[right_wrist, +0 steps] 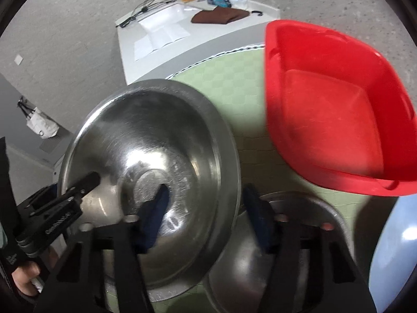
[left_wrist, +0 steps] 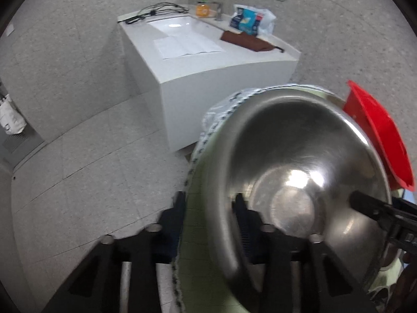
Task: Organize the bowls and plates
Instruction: 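Reach both grippers to the large steel bowl and close on its rim, then lift the large steel bowl with both grippers and lower it into the red basin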
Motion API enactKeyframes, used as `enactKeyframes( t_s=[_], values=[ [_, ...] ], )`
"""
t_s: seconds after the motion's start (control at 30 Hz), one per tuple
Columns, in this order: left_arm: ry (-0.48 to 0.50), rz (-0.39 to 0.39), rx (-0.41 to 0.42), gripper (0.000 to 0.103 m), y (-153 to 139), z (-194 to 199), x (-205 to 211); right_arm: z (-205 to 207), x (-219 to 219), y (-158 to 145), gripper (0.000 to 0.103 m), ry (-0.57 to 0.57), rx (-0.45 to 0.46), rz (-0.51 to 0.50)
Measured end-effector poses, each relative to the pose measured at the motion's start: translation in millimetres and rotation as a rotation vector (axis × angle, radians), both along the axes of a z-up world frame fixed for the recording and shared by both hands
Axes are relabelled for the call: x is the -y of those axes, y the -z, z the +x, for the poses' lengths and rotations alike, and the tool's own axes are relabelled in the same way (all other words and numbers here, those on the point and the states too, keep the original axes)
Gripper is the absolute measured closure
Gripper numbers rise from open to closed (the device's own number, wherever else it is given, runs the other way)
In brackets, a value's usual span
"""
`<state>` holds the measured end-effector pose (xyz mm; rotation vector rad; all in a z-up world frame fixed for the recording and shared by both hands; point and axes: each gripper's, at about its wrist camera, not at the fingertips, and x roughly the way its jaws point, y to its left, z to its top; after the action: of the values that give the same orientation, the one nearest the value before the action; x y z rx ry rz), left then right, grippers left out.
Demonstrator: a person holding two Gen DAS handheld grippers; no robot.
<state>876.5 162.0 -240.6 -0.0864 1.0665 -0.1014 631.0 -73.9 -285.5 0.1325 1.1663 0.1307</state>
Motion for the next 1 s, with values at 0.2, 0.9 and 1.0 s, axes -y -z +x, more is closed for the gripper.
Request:
enactKeyframes(
  t_s=[0.2, 0.9, 1.0],
  values=[
    [0.017, 0.007, 0.047, 0.089, -4.3, 0.6, -3.9, -5.8, -2.9, -4.6, 0.068, -0.028, 0.016, 0.033],
    [0.211, -0.047, 0.330, 0.091, -102.4, -40.6, 83.1, -21.5, 81.4, -130.5, 0.072, 0.067, 0.287, 0.085],
    [0.272, -0.049, 0.303, 0.091, -92.1, -22.7, 119.8, -14.4, 115.9, -129.6, 0.072, 0.127, 0.277, 0.061]
  ],
)
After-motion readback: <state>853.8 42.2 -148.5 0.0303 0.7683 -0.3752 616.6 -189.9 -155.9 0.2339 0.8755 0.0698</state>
